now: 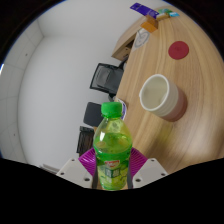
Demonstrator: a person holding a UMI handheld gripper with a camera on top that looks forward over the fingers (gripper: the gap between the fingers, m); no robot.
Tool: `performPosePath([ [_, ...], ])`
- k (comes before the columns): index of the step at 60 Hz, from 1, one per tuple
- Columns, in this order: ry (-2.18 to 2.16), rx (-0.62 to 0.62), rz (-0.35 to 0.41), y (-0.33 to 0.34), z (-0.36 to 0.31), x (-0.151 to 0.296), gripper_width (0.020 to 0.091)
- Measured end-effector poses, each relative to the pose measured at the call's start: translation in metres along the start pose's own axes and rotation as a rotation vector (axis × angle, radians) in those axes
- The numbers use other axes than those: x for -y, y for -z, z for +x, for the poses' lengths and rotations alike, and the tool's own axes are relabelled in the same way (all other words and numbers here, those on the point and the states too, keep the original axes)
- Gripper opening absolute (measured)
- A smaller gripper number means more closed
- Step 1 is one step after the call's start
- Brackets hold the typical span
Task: Pour water
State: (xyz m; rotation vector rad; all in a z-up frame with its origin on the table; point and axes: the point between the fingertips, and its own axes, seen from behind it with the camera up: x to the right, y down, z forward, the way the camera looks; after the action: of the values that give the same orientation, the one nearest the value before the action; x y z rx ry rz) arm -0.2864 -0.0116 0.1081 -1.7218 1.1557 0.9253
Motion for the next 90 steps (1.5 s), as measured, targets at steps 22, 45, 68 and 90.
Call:
performPosePath([
  [22,-0.501,0.121,-0.073,0.020,-0.043,0.038,0.0398],
  [45,-0.522,0.099,-0.137,0.024,-0.033,0.056,0.0398],
  [68,0.843,-0.006,0.197,0.066,-0.071,0.228,0.0407],
  [90,1.186,-0.162,0.295,0.033,0.053,0.330,0.0405],
])
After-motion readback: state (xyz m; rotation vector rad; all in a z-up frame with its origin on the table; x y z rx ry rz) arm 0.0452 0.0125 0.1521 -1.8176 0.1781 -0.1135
